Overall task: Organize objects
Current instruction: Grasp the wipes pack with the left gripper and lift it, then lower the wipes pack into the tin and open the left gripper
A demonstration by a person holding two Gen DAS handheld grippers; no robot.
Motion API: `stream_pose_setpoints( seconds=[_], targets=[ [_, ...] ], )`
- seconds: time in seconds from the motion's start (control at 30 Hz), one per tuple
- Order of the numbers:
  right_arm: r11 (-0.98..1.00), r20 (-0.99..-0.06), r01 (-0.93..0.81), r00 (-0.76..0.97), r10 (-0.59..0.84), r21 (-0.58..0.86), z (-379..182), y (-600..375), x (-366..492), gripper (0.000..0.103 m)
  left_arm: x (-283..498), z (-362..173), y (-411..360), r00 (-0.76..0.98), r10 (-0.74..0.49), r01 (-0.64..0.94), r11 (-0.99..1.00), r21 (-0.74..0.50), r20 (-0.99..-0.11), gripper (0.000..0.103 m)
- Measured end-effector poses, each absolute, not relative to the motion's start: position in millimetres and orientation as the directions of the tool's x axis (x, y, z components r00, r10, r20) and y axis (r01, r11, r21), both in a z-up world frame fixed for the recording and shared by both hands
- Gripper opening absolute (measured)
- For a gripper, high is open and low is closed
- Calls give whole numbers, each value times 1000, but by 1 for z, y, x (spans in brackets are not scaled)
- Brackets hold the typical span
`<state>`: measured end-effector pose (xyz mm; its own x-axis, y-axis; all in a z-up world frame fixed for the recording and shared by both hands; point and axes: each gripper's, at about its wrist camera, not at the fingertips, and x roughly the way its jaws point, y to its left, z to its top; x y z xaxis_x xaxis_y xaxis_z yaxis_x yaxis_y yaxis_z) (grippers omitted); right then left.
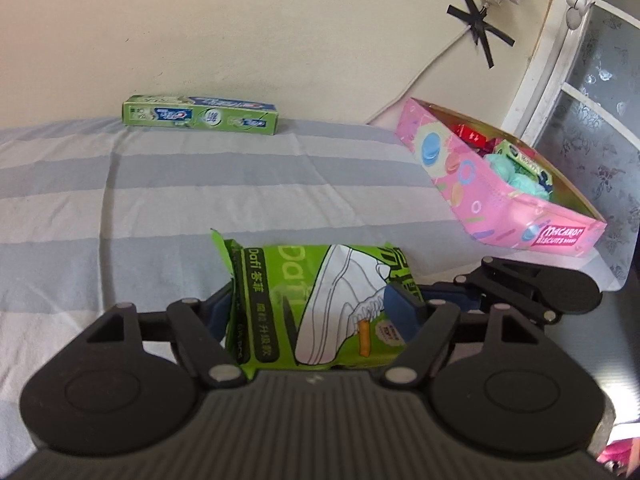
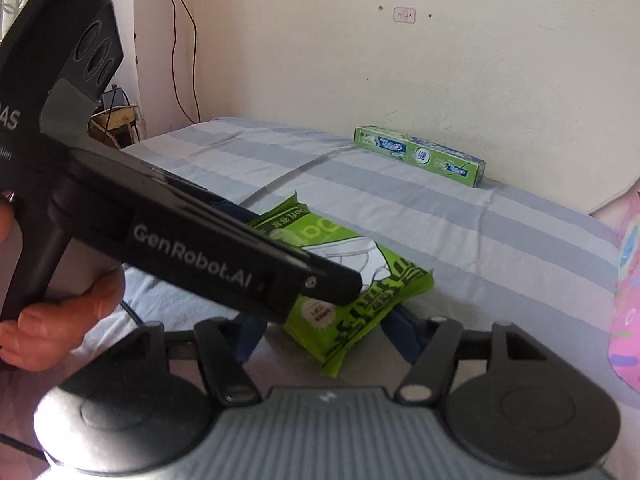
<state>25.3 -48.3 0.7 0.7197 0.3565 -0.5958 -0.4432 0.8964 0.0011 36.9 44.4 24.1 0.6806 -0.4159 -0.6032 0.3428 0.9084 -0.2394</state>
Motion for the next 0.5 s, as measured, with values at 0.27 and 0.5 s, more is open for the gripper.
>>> stream_pose_setpoints(
  seconds=[0.27,0.5],
  targets=[
    [967,-437,-255,870,228,-2,52,-134,-14,64,37,79,-63,676,-541,528,829,-182,-500,78],
    [998,-398,-54,916,43,-18,73,-246,-33,64,51,95,-202,608,-628,673,733,-104,-486,79]
  ],
)
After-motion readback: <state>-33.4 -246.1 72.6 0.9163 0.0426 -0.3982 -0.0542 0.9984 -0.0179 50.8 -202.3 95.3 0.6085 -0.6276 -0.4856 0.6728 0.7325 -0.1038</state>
